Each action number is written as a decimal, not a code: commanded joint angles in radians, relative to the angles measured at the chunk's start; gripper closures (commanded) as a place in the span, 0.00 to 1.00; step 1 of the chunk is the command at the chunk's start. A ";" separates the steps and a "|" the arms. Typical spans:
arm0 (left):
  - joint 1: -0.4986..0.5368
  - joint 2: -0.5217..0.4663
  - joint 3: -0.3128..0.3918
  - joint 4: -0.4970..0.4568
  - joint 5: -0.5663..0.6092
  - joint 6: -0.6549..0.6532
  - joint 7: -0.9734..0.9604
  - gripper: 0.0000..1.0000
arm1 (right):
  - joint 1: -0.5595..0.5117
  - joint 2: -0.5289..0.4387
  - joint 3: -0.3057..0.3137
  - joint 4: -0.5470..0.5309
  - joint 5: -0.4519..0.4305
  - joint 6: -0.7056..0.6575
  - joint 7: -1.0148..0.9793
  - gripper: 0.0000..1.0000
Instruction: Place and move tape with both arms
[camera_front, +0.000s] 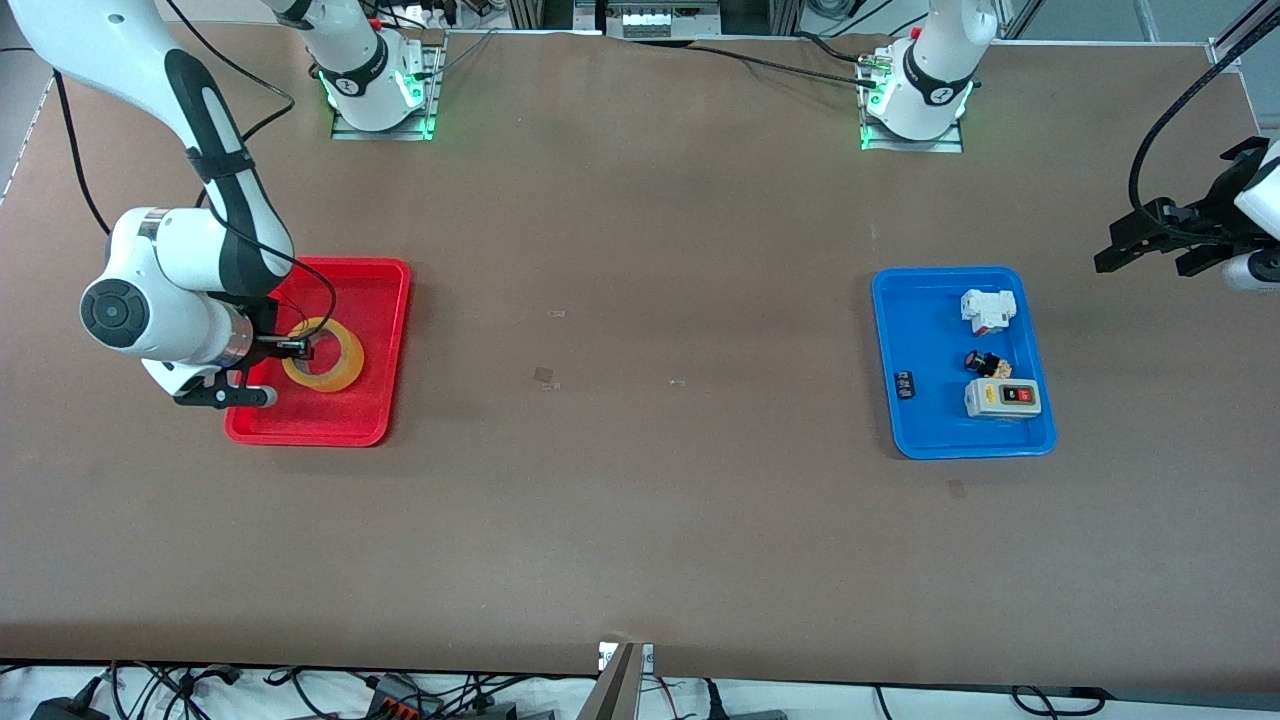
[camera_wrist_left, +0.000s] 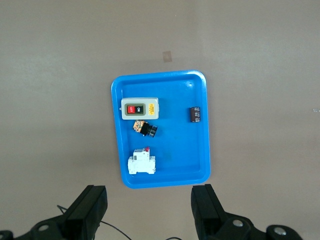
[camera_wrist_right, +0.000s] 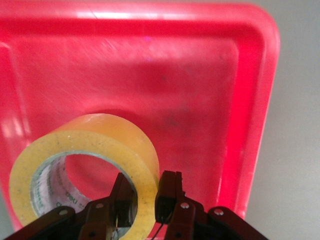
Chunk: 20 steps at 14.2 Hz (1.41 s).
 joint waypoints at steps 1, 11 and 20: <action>-0.005 0.002 -0.002 -0.001 0.026 0.007 -0.017 0.00 | -0.033 -0.049 0.021 -0.066 -0.014 0.016 -0.024 1.00; -0.005 0.003 -0.002 0.007 0.021 0.008 -0.017 0.00 | -0.027 -0.105 0.032 0.002 -0.014 -0.111 -0.023 0.00; -0.006 0.005 -0.002 0.007 0.021 0.007 -0.017 0.00 | 0.017 -0.098 0.035 0.717 0.008 -0.752 -0.030 0.00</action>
